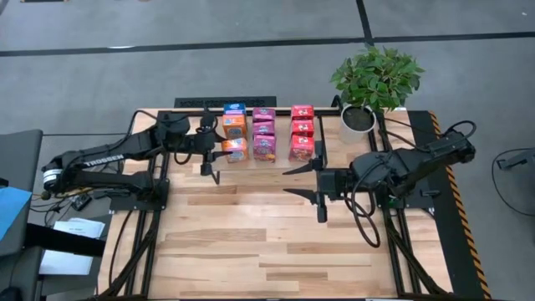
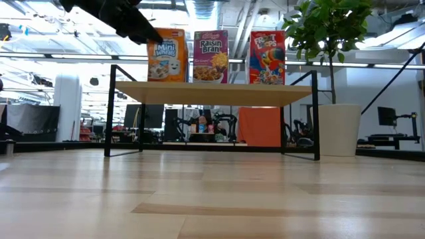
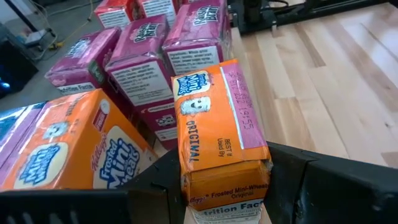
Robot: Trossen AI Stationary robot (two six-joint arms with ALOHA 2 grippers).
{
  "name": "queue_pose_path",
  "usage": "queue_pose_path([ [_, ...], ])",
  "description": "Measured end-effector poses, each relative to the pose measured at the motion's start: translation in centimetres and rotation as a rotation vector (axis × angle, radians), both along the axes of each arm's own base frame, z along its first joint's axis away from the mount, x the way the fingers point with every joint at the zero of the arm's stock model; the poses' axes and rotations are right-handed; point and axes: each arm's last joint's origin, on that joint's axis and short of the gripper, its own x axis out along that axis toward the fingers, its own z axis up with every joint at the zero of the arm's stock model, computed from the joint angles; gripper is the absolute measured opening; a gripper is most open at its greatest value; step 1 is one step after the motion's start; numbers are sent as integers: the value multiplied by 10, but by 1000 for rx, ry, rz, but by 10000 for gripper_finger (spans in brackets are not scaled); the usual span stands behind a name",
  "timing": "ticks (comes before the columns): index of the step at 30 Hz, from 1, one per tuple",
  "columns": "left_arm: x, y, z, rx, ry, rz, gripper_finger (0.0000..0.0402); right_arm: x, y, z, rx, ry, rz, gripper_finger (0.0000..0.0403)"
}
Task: Stack cereal on shelf
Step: Put the orange cereal box on the shelf aligned with the other orange cereal box
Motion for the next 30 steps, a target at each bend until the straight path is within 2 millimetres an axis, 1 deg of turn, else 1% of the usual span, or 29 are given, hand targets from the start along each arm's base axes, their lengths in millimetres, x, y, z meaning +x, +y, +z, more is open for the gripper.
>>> queue_pose_path([
  [5,1,0,-1,1,2,1,140,0,0,0,2,0,9,195],
  [8,1,0,0,7,3,3,150,0,0,0,3,0,14,197],
  [16,1,1,-1,20,11,33,217,0,0,0,10,2,16,192],
  [20,0,2,0,24,18,52,244,0,0,-1,15,10,17,190],
  [25,-1,1,10,21,20,57,263,0,0,-2,33,25,14,196],
  [30,-5,0,19,1,72,66,268,0,0,-4,30,36,13,203],
])
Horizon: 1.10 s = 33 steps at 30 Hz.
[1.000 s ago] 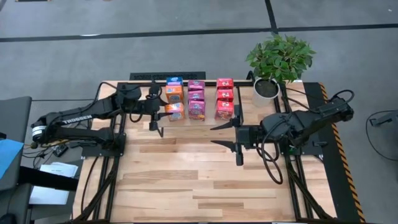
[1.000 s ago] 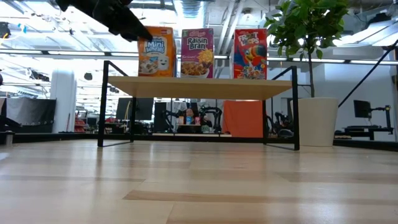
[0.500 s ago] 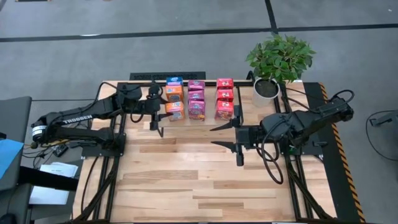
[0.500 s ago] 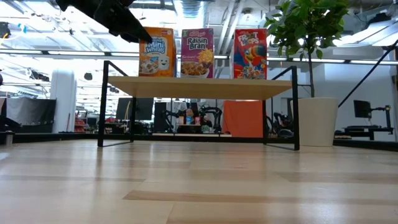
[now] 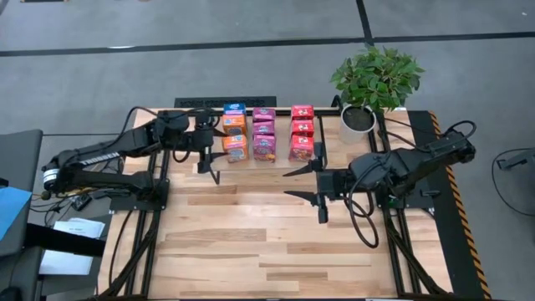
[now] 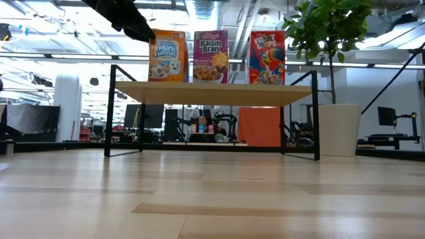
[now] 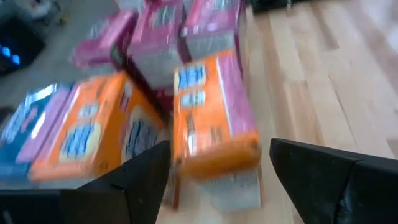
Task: Stack cereal on shelf
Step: Put the orange cereal box on the shelf aligned with the other orange cereal box, then return to Home Position
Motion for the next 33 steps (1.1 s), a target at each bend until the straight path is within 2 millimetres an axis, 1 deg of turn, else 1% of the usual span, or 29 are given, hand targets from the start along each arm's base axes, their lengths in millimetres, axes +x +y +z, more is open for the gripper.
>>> queue_pose_path([
  [4,-7,-1,5,-10,94,69,268,-5,-3,-1,-33,35,-15,201],
  [6,-11,-1,10,-19,123,117,268,-13,-6,4,-50,22,-13,198],
  [8,-16,-2,17,-37,130,142,268,-27,-10,12,-73,8,-2,194],
  [11,-23,-5,30,-73,119,175,268,-52,-19,25,-105,-14,22,185],
  [13,-30,-7,38,-81,121,178,268,-70,-26,33,-92,-41,24,179],
  [17,-46,-13,46,-64,145,168,268,-97,-44,37,-65,-5,7,164],
  [19,-53,-15,44,-71,129,194,268,-101,-50,33,-35,-4,62,158],
  [20,-55,-16,42,-76,103,192,268,-103,-52,28,-21,-13,96,156],
  [22,-60,-21,38,-84,-5,89,268,-102,-56,9,-4,-15,140,151],
  [24,-68,-28,34,-91,-157,-45,268,-102,-63,-16,43,-45,108,148],
  [25,-72,-32,31,-98,-232,-84,268,-102,-67,-29,72,-64,75,146],
  [27,-83,-36,19,-112,-333,-88,268,-102,-75,-54,137,-142,28,144],
  [29,-93,-39,6,-122,-411,-84,268,-107,-81,-80,187,-174,3,142],
  [33,-107,-47,-21,-178,-493,-160,268,-122,-84,-118,265,-225,24,142],
])
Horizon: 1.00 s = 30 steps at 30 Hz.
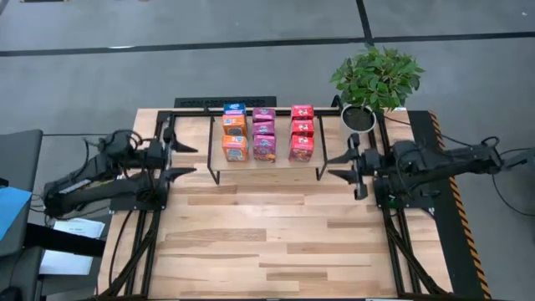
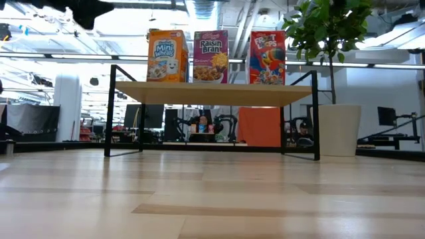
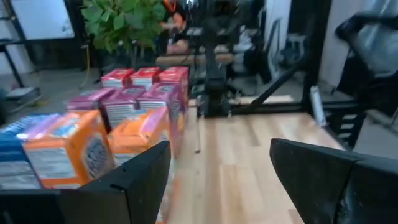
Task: Stack cereal on shelf
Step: Return to Home Position
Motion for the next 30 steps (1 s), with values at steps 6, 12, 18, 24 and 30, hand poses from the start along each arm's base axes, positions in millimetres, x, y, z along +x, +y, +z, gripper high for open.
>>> queue_pose_path([
  [6,-4,-3,-44,-68,-77,-51,268,-25,-8,-52,82,-121,-56,151],
  [12,0,-2,-85,-129,-94,-89,268,-40,-1,-110,133,-203,101,158],
  [18,8,0,-111,-158,-30,-88,268,-42,-1,-126,163,-107,-5,162],
  [24,12,2,-128,-207,8,-82,268,-42,-2,-135,169,-16,-72,158],
  [30,12,3,-128,-177,8,-47,268,-41,-3,-144,223,78,-84,149],
])
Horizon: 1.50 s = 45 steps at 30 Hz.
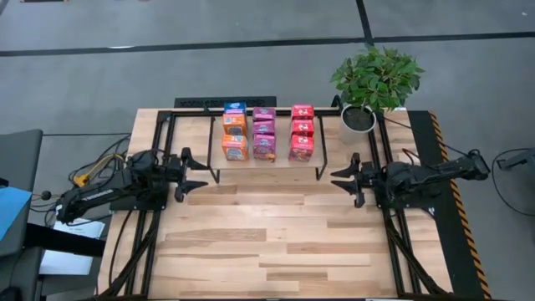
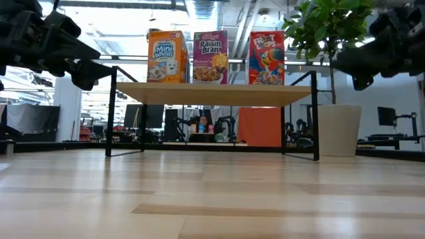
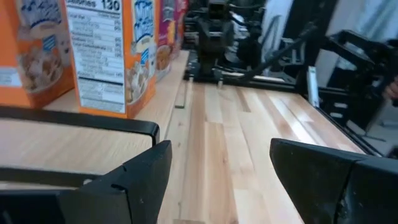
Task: Stack cereal on shelf
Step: Return to Home Position
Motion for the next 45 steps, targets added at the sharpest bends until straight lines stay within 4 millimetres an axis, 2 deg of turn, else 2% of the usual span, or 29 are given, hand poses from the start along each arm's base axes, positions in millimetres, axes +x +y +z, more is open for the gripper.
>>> queue_pose_path([
  [9,0,1,-1,-43,6,22,268,-1,0,-13,-21,133,4,142],
  [32,0,1,-1,-46,9,22,268,-1,0,-14,-23,146,5,160],
  [45,0,1,-1,-47,10,22,268,-1,0,-14,-23,146,4,146],
])
